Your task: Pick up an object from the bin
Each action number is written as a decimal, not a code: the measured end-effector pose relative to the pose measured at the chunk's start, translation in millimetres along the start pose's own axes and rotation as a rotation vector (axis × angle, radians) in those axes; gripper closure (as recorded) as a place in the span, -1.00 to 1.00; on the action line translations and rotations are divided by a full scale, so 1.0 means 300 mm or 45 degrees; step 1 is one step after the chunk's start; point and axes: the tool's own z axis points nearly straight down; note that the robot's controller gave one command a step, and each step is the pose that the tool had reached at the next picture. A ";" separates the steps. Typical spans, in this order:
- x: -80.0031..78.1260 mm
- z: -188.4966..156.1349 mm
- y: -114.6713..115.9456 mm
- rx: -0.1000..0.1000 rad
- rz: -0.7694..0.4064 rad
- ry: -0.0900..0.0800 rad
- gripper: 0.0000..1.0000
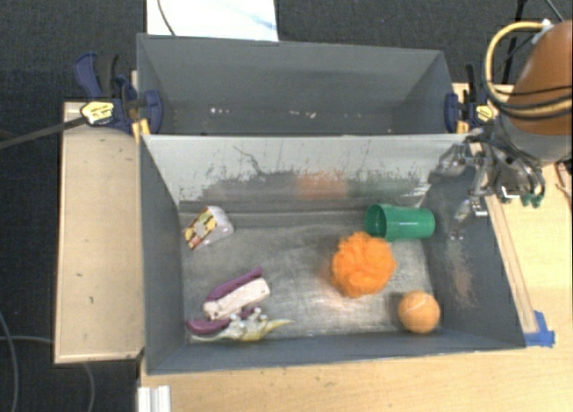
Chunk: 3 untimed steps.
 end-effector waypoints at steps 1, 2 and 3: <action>-0.005 -0.016 0.002 0.002 -0.004 -0.010 -1.00; 0.034 0.113 0.066 0.004 -0.083 -0.016 -1.00; 0.161 0.218 0.271 -0.002 -0.105 -0.005 -1.00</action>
Offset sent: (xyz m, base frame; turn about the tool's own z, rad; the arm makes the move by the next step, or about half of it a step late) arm -0.0491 0.0813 -0.1551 -0.2601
